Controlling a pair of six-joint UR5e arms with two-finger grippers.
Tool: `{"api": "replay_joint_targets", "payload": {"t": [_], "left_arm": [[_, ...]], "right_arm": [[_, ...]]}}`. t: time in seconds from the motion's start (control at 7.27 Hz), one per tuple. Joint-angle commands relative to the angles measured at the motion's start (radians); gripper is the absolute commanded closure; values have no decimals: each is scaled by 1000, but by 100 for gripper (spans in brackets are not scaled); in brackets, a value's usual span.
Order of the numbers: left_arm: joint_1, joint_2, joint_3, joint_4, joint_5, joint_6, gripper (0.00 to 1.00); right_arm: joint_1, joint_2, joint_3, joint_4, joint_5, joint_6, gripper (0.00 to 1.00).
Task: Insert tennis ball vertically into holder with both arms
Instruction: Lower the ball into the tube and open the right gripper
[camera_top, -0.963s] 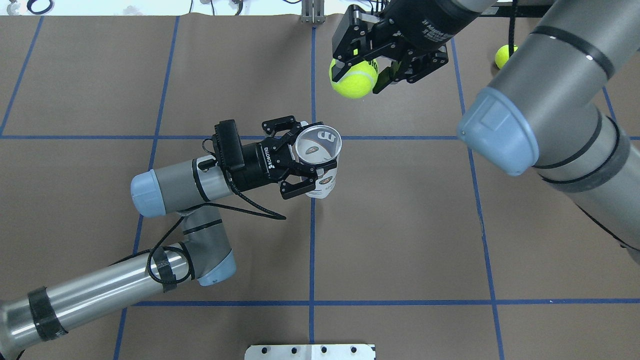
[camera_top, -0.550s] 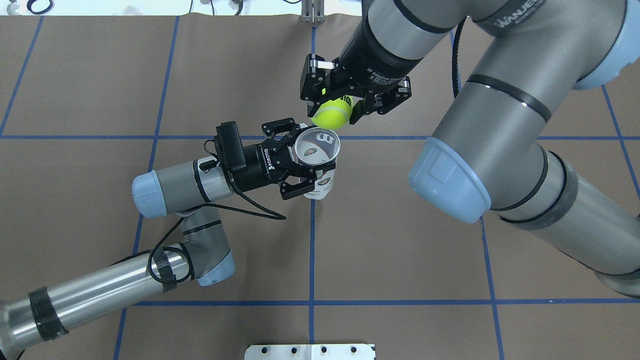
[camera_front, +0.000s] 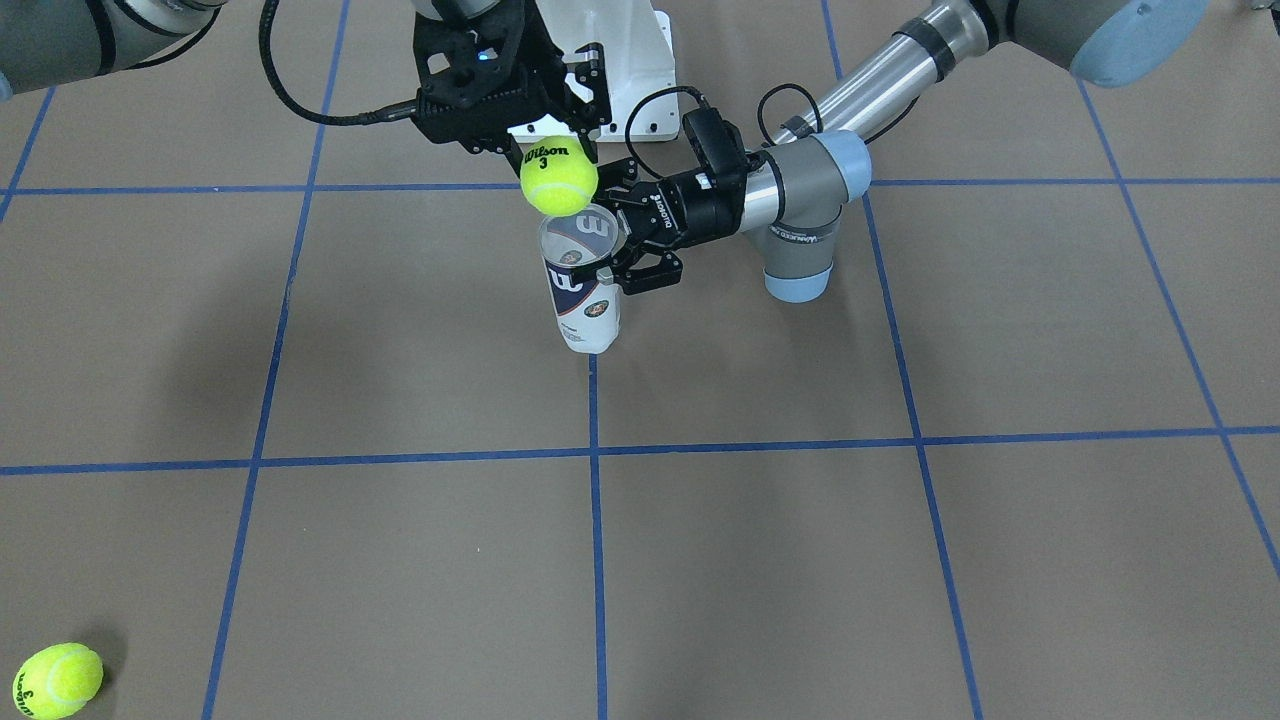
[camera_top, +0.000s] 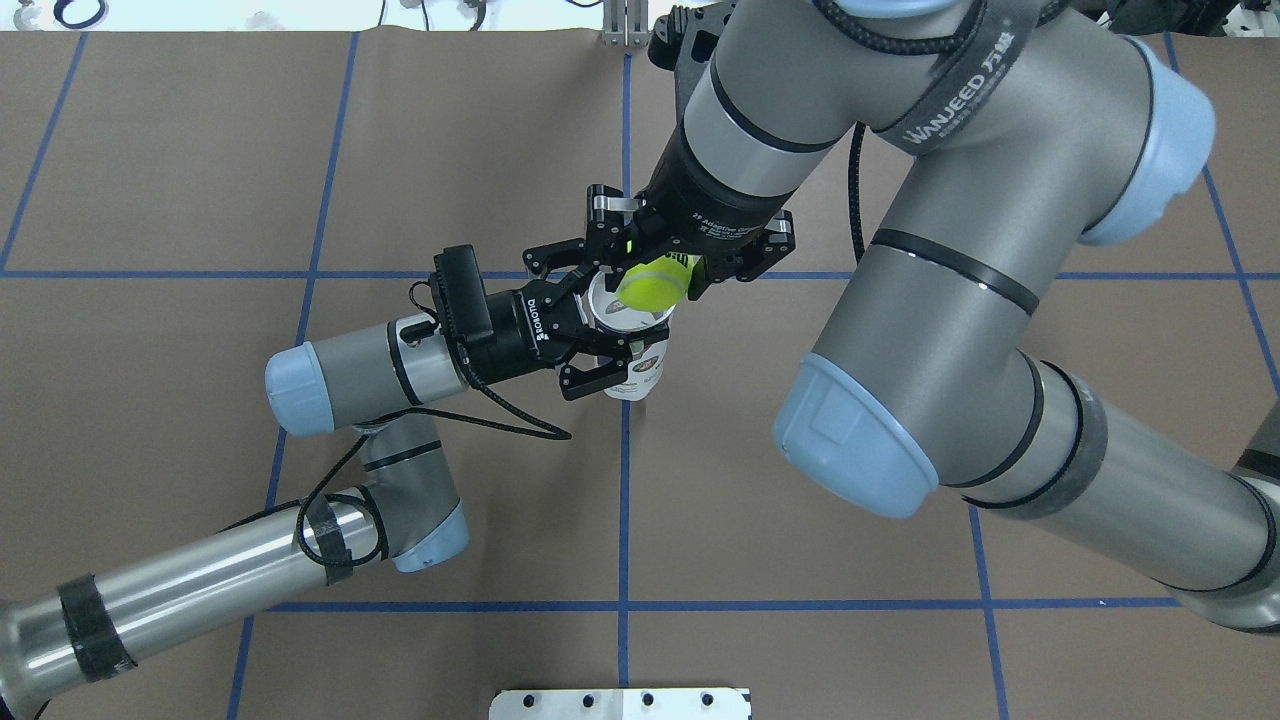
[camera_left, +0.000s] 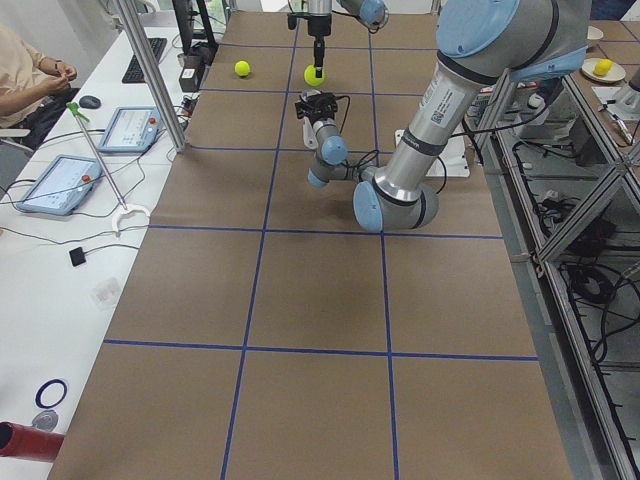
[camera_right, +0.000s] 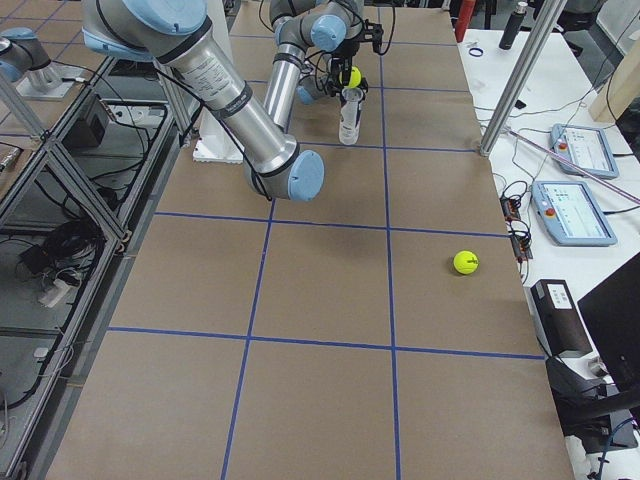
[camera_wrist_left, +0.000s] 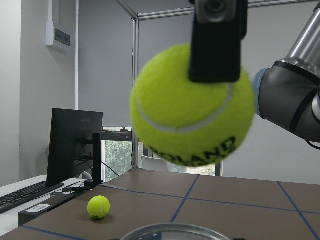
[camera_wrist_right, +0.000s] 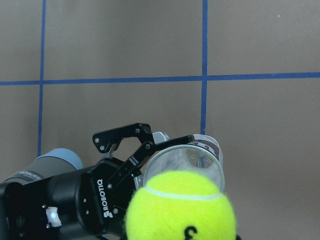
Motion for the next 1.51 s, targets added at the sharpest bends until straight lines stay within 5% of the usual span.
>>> {"api": "replay_joint_targets", "payload": {"t": [0.0, 0.28, 0.41, 0.69, 1.38], "left_arm": [[0, 0, 1, 0, 0, 0, 24], [5, 0, 1, -2, 0, 0, 24], [6, 0, 1, 0, 0, 0, 24], [6, 0, 1, -2, -2, 0, 24], [6, 0, -1, 0, 0, 0, 22]], "right_arm": [[-20, 18, -39, -3, -35, -6, 75], [-21, 21, -53, -3, -35, -11, 71], [-20, 26, -70, -3, -37, -15, 58], [-21, 26, -70, -3, -38, -15, 7], [-18, 30, -55, -17, -38, -15, 2]]}}
